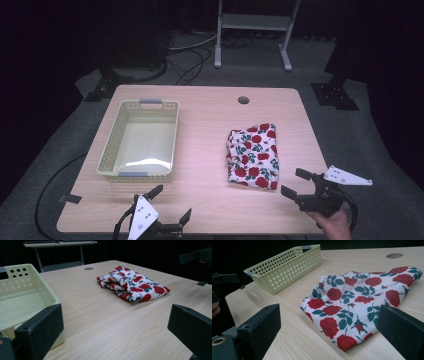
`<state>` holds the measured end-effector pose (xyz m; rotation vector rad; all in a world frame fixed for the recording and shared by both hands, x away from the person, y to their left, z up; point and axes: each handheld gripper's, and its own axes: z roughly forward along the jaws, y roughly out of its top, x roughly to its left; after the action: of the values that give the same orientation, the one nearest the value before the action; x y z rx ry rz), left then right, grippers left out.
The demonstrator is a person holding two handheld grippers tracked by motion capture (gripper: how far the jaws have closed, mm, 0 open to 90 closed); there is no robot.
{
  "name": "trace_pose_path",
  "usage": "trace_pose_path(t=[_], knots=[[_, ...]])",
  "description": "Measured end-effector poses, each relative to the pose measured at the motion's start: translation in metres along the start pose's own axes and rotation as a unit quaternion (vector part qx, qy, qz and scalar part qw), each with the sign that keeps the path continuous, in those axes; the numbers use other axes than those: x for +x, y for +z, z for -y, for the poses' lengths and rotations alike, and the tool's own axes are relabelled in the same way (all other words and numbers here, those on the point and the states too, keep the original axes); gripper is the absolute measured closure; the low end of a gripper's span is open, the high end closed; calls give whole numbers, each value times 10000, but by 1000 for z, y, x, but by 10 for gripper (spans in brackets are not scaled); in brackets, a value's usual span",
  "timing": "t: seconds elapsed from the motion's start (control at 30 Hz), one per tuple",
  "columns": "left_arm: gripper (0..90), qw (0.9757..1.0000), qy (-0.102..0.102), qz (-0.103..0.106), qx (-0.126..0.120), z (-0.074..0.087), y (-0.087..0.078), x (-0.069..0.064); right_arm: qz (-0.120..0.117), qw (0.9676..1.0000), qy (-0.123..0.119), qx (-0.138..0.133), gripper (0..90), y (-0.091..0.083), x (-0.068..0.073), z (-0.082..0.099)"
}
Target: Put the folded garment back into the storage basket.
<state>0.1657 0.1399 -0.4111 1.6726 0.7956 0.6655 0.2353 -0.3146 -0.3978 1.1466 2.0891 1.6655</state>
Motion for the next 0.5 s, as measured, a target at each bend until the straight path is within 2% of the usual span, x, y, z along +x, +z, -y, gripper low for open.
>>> trace_pose_path(t=[0.3, 0.5], knots=[[0, 10000, -7, -6, -4, 0, 0, 1, -79, 9998, -96, 132, 46, 14, -4, -12], [0, 10000, -15, 7, -5, 0, 0, 1, -97, 9997, -70, 236, 46, 24, -7, -18]])
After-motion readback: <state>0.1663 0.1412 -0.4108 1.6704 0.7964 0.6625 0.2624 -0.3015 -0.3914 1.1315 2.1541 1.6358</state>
